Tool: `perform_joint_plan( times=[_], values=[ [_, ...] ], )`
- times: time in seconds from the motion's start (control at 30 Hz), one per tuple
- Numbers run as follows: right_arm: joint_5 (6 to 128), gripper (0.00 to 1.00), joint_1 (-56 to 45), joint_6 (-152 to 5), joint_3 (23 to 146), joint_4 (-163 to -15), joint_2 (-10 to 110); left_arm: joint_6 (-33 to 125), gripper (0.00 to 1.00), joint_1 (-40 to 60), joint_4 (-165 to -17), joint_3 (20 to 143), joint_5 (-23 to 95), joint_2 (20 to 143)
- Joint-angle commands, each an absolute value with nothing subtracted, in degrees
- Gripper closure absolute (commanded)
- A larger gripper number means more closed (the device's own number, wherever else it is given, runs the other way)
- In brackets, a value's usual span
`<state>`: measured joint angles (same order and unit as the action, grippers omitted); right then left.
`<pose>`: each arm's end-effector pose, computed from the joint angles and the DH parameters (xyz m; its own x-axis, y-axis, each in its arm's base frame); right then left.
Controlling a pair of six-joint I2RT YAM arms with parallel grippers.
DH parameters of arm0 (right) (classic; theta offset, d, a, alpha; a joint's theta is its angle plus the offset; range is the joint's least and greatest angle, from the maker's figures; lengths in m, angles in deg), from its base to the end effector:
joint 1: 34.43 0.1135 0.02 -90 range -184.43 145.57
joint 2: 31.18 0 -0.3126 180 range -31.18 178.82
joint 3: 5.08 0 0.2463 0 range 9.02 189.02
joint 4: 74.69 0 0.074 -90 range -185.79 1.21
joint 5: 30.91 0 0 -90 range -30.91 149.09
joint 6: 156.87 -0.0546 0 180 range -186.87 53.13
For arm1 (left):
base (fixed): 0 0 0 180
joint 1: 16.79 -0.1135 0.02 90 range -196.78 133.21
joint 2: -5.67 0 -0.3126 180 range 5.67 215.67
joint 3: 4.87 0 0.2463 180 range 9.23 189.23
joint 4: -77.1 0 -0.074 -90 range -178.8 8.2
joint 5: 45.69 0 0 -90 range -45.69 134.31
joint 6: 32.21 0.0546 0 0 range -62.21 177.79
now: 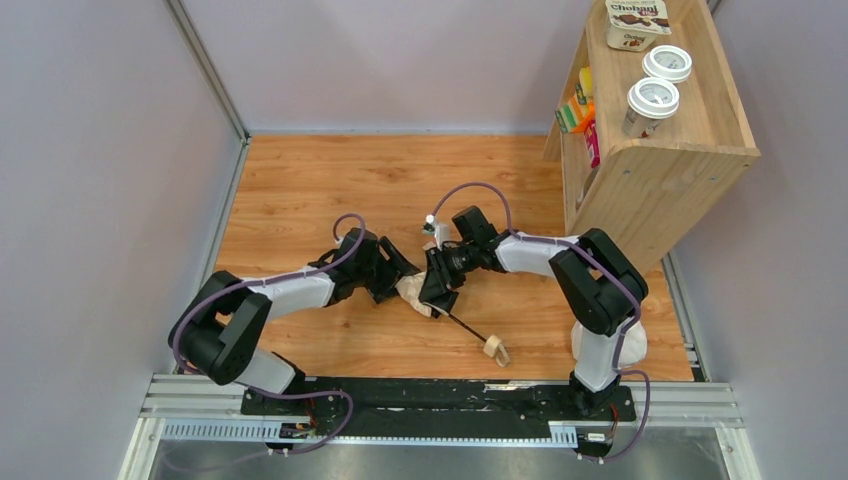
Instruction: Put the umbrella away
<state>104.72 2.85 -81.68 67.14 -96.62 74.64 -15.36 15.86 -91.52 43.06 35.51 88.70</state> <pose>0.2738 0.2575 0.1855 -0.8247 -0.4032 -0.3965 -0.5530 0.4287 0.7144 0.2243 -0.1536 0.1894 -0.7721 -0.6286 -0.0934 -0.4041 0.5991 -0.6912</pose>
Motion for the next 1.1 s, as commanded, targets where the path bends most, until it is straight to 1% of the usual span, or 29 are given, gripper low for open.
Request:
perform_joint_plan(
  times=[0.0, 0.07, 0.1, 0.13, 0.17, 0.2, 0.27, 0.37, 0.43, 0.47, 0.57, 0.6, 0.63, 0.7, 0.77, 0.93, 1.0, 1.07],
  values=[
    [116.83, 1.0, 2.49, -84.8, 70.01, -89.31, 74.38, -16.3, 0.24, 16.96, -93.36, 41.93, 33.51, 92.94],
    [116.84, 1.0, 2.49, -83.66, 70.36, -89.31, 74.81, -16.83, 0.37, 17.31, -94.16, 42.19, 32.97, 94.96],
    [116.23, 1.0, 2.57, -82.78, 70.45, -89.4, 74.99, -17.18, 0.52, 17.32, -95.64, 41.76, 32.71, 96.36],
    [115.0, 1.0, 2.66, -81.38, 70.8, -91.05, 75.08, -17.79, 0.59, 17.4, -96.17, 41.58, 32.45, 96.99],
    [113.95, 1.0, 2.84, -80.59, 70.98, -92.2, 75.08, -18.24, 0.74, 17.4, -96.53, 40.97, 32.53, 98.21],
    [112.2, 1.0, 3.01, -79.62, 70.98, -93.52, 74.91, -18.85, 0.77, 17.4, -97.05, 40.7, 32.36, 98.83],
    [109.12, 1.0, 3.54, -78.56, 70.63, -94.93, 74.29, -19.82, 0.89, 17.49, -98.9, 39.38, 32.18, 99.98],
    [99.48, 1.0, 4.42, -77.94, 70.28, -97.91, 72.54, -20.26, 0.98, 17.58, -99.78, 37.54, 33.14, 99.89],
    [92.34, 0.9, 6.08, -77.68, 70.62, -100.46, 71.04, -20.17, 1.0, 17.67, -99.7, 37.1, 33.58, 99.19],
    [88.66, 0.84, 7.05, -77.76, 70.89, -101.26, 70.25, -20.17, 1.0, 17.67, -99.43, 37.01, 33.67, 98.93],
    [79.69, 0.49, 11.08, -78.38, 71.42, -101.97, 68.23, -20.79, 1.0, 17.67, -99.87, 36.13, 34.2, 97.87],
    [77.14, 0.42, 12.41, -78.38, 71.59, -101.8, 67.79, -21.05, 1.0, 17.67, -100.13, 35.87, 34.2, 97.52],
    [75.89, 0.36, 13.64, -77.6, 71.94, -101.62, 67.61, -21.31, 1.0, 17.67, -100.57, 35.51, 34.11, 97.43],
    [70.64, 0.28, 16.8, -76.19, 73.08, -102.23, 68.05, -21.84, 1.0, 17.67, -100.75, 35.6, 33.68, 97.17],
    [64.06, 0.23, 19.88, -74.7, 75.1, -104.15, 69.62, -22.63, 1.0, 17.67, -101.71, 35.25, 32.98, 96.99],
    [36.64, 0.22, 25.15, -73.02, 78.01, -108.99, 75.68, -24.39, 1.0, 17.67, -103.47, 34.63, 31.57, 96.03],
    [29.42, 0.23, 26.65, -73.72, 77.66, -109.0, 77.45, -25.36, 1.0, 17.67, -103.91, 34.28, 31.48, 95.68],
    [25.88, 0.28, 27.27, -75.12, 76.61, -108.04, 78.85, -26.32, 1.0, 17.76, -104.35, 34.02, 31.13, 95.41]
  ],
)
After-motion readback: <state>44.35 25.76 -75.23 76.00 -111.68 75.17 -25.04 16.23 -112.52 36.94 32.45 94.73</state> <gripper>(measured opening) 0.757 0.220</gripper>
